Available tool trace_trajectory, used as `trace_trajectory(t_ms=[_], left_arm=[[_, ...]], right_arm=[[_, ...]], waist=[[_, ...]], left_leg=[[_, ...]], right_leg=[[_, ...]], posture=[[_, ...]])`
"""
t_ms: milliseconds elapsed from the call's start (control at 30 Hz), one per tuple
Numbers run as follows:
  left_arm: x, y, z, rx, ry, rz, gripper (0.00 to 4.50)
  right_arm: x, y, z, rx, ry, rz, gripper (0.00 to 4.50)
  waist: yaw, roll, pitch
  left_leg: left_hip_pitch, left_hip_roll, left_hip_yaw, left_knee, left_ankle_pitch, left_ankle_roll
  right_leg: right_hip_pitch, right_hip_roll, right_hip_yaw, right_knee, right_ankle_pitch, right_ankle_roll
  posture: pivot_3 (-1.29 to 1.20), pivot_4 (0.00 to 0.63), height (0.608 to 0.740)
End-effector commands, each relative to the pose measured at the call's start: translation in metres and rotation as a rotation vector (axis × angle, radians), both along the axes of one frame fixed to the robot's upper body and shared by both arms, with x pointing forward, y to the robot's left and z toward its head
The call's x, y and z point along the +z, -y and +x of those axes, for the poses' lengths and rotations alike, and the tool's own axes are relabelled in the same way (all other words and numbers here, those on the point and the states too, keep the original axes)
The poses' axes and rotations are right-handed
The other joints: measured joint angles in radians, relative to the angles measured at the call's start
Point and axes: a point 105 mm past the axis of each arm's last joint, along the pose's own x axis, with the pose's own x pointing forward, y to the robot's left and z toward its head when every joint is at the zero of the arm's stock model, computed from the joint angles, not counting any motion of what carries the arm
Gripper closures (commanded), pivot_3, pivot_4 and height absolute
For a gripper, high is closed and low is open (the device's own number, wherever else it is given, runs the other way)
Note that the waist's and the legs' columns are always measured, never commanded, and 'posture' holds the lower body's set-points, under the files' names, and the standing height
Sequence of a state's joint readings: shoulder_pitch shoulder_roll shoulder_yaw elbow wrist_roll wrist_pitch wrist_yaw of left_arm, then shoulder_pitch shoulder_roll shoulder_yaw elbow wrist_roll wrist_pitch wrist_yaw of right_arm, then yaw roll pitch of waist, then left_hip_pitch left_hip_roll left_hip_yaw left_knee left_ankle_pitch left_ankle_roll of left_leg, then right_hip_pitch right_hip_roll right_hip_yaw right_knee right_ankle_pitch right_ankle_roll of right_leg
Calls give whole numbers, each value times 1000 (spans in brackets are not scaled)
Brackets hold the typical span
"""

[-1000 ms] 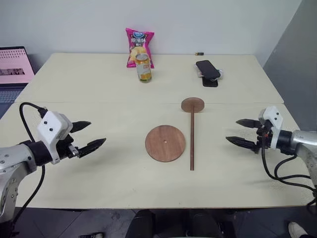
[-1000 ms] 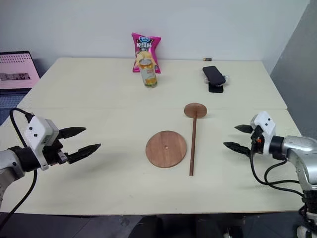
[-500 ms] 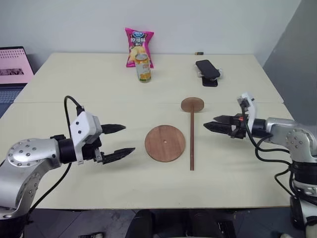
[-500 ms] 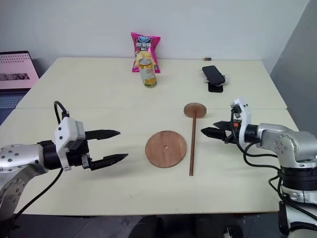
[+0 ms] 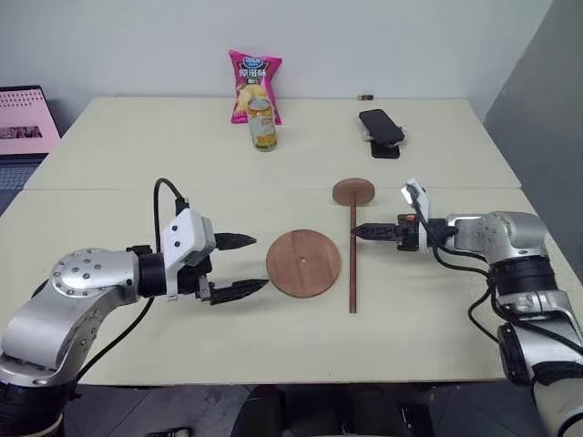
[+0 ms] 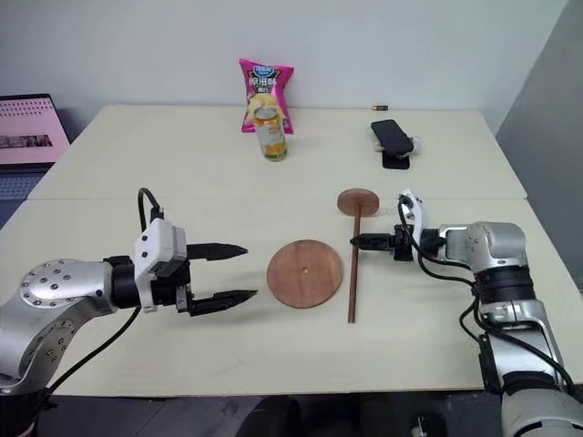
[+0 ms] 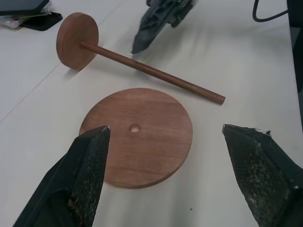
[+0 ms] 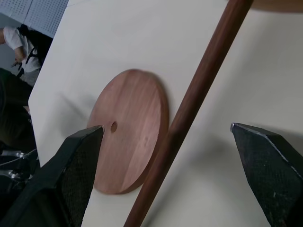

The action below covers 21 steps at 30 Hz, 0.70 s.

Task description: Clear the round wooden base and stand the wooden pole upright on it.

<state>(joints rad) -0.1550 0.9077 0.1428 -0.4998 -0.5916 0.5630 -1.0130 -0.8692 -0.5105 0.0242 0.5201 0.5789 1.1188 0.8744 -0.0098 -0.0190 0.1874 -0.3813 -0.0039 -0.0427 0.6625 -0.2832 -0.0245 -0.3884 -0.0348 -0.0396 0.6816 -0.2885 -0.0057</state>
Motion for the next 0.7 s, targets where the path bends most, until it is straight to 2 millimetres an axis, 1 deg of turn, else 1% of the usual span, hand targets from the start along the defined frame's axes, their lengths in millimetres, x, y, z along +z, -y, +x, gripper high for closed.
trace_trajectory(t_ms=[33, 233, 367, 500, 600, 633, 667, 700], left_arm=[[6, 0, 1, -9, 36, 7, 557], [7, 0, 1, -10, 39, 5, 557], [5, 3, 1, -16, 37, 5, 557], [4, 3, 2, -16, 35, 4, 557], [3, 4, 2, -16, 35, 5, 532], [2, 4, 2, -16, 35, 6, 532], [2, 4, 3, -16, 36, 6, 532], [2, 4, 3, -16, 36, 7, 532]], right_arm=[[7, -5, 8, 28, 36, 31, 0], [1, -16, 13, 76, 25, 36, 0], [-4, -23, 23, 57, 23, 38, 0], [-4, -27, 27, 46, 14, 64, 0], [-6, -30, 28, 50, 8, 68, 423], [-6, -31, 28, 48, 5, 75, 698], [-6, -31, 29, 48, 3, 79, 881], [-5, -32, 28, 48, 0, 87, 1179]], waist=[[0, 0, 0], [0, 0, 0], [0, 0, 0], [-1, 0, 0], [-2, 0, 0], [-2, 0, 0], [-2, 0, 0], [-3, 0, 0]], left_leg=[[0, 0, 0, 0, 0, 0], [0, 0, 1, 0, 0, 0], [0, 0, 1, 0, 0, 0], [0, 0, 1, 0, 0, 0], [0, 0, 2, 0, 0, 0], [0, 0, 2, 0, 0, 0], [0, 0, 2, 0, 0, 0], [0, 0, 2, 0, 0, 0]], right_leg=[[0, 0, 0, 0, 0, 0], [0, 0, 1, -1, 0, 0], [0, 0, 1, -1, 0, 0], [-1, 0, 1, -1, 0, 0], [-1, 0, 1, -1, 0, 0], [-1, 0, 1, 0, 0, 0], [-1, 0, 1, 0, 0, 0], [-1, 0, 1, 0, 0, 0]], posture=[[0, 150, 740], [0, 150, 740], [0, 150, 740], [0, 150, 740], [0, 150, 740], [0, 150, 740], [0, 150, 740], [0, 150, 740]])
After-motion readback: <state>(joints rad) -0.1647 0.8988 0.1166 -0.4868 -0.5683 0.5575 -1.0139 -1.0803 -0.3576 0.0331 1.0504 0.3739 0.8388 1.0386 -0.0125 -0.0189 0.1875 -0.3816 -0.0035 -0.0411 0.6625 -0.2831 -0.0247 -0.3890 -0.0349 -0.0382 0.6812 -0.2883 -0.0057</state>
